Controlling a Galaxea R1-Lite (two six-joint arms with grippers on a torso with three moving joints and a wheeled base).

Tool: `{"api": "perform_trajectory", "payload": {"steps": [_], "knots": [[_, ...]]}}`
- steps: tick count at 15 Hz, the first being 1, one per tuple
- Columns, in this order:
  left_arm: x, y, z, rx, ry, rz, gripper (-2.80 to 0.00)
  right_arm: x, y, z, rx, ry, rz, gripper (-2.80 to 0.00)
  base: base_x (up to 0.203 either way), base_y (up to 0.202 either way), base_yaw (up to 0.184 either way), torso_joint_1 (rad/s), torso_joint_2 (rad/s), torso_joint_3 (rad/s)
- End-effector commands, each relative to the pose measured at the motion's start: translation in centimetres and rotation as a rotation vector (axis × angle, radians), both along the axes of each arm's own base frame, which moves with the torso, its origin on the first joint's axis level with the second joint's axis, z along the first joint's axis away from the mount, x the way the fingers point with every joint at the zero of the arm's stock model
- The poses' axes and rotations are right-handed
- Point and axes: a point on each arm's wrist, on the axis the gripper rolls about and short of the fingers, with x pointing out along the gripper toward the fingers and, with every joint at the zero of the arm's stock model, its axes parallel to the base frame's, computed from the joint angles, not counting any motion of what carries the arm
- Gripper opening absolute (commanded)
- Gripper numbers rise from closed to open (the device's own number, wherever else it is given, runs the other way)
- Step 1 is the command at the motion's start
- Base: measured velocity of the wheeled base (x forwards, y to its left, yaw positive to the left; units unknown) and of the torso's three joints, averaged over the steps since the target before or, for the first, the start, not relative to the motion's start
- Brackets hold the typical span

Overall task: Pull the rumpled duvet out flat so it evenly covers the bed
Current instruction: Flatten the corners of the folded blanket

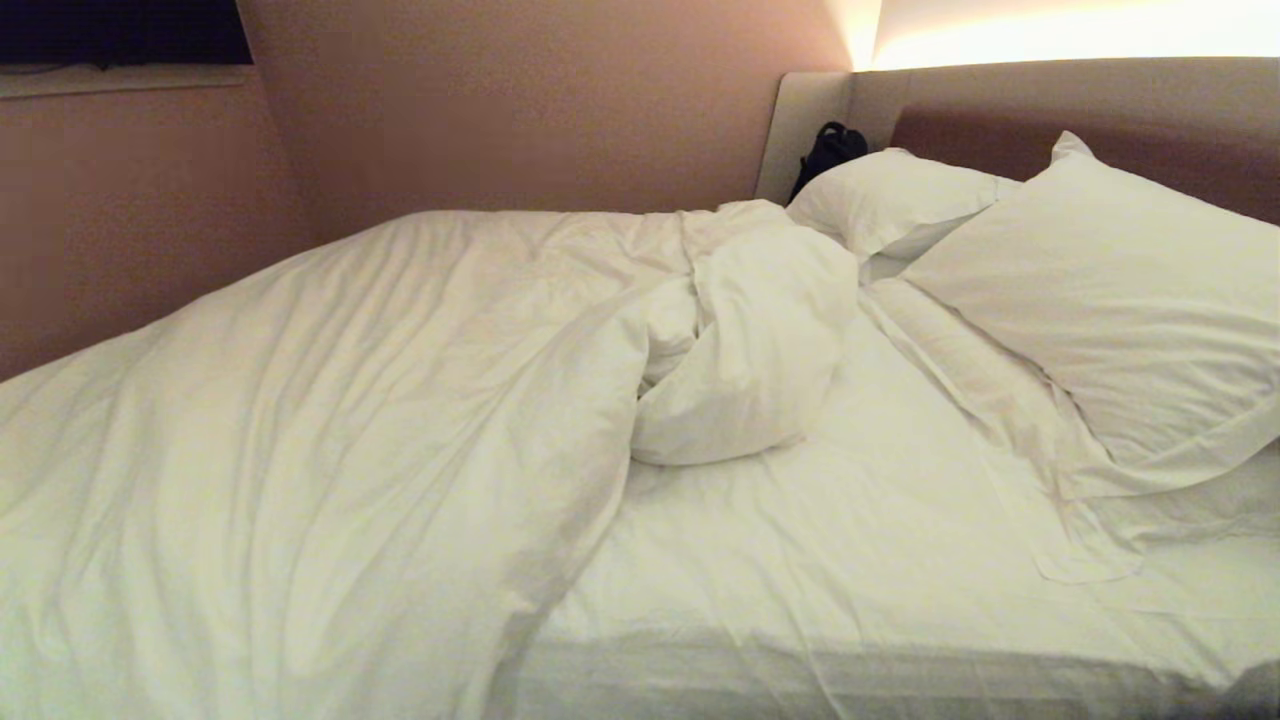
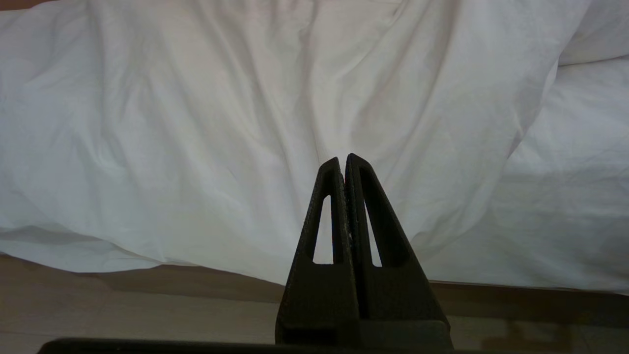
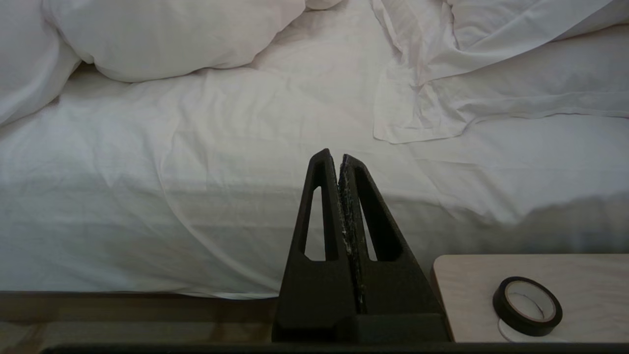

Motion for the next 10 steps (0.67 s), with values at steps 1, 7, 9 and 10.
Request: {"api": "perform_trajectory", "payload": {"steps": [1, 7, 9, 10], "knots": [[0.0, 0.0, 0.01, 0.0, 0.0, 0.001, -2.8, 0.01, 0.0, 0.0, -0.001, 0.001, -0.001, -2.8, 0.0, 0.0, 0.0, 0.0, 0.0, 0.0], [-0.01, 0.0, 0.01, -0.001, -0.001, 0.001, -2.8, 0.01, 0.0, 0.0, -0.001, 0.001, 0.0, -2.8, 0.0, 0.0, 0.0, 0.0, 0.0, 0.0], [0.0, 0.0, 0.03, 0.0, 0.0, 0.001, -2.8, 0.01, 0.0, 0.0, 0.0, 0.001, 0.0, -2.8, 0.0, 0.0, 0.0, 0.0, 0.0, 0.0], [0.0, 0.0, -0.01, 0.0, 0.0, 0.001, -2.8, 0.01, 0.0, 0.0, 0.0, 0.001, 0.0, -2.8, 0.0, 0.0, 0.0, 0.0, 0.0, 0.0]]}}
